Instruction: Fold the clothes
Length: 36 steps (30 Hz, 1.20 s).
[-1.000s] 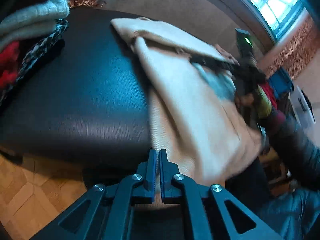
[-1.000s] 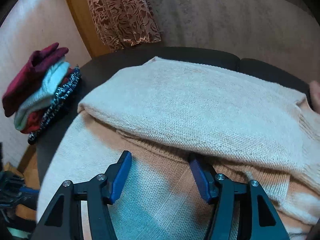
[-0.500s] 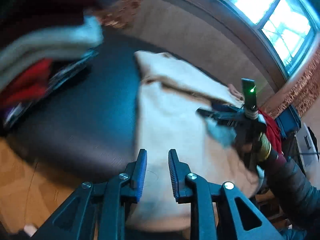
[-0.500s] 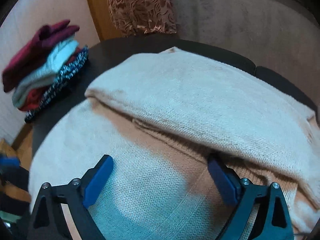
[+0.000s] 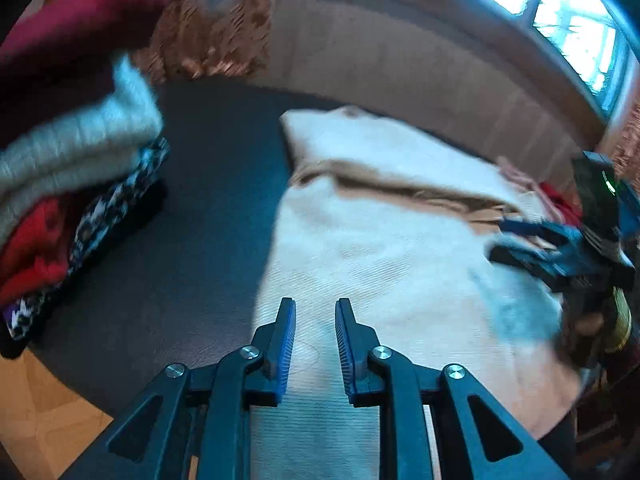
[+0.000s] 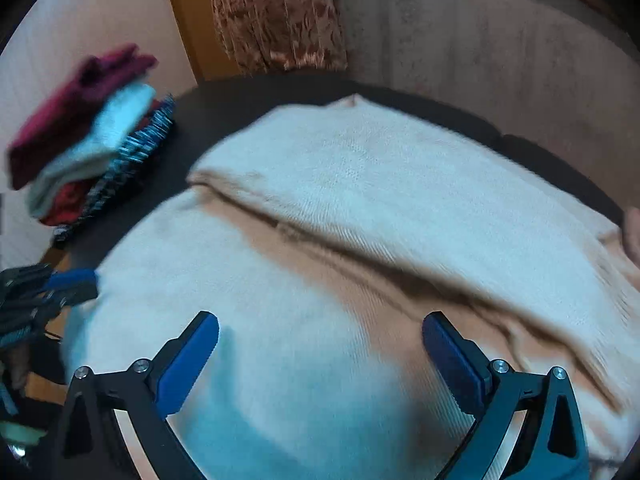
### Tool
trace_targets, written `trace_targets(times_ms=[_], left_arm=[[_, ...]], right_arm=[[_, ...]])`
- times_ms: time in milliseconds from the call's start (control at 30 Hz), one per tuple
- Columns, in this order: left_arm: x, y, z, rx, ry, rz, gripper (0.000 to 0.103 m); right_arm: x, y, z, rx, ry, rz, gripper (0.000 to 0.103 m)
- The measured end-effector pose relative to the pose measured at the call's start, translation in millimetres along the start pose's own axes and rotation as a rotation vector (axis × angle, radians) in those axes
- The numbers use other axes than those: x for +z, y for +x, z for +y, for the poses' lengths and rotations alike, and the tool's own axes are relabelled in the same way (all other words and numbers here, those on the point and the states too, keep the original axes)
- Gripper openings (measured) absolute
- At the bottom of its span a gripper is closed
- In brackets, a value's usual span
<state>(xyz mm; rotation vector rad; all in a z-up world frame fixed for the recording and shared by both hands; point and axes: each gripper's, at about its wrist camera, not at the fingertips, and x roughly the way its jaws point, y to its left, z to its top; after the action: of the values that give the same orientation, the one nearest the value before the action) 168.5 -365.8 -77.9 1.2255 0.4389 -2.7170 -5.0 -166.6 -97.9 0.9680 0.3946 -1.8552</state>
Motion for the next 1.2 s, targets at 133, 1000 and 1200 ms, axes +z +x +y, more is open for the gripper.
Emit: trace_targets(times_ms=[133,1000,1200], left_arm=[[17,5,-24,-0.014,0.076,-0.050,0.022],[-9,20,9,0.028,-0.094,0.000,0.027],[-19,7,23,0.064,-0.111,-0.022,0.031]], right_arm=[[-55,-59,4,0.028,0.034,-0.023,0.103],[-247,-200,-51,-0.030,0.543,-0.095,0.103],[-239,-185,-46,0.001,0.531,-0.179,0.103]])
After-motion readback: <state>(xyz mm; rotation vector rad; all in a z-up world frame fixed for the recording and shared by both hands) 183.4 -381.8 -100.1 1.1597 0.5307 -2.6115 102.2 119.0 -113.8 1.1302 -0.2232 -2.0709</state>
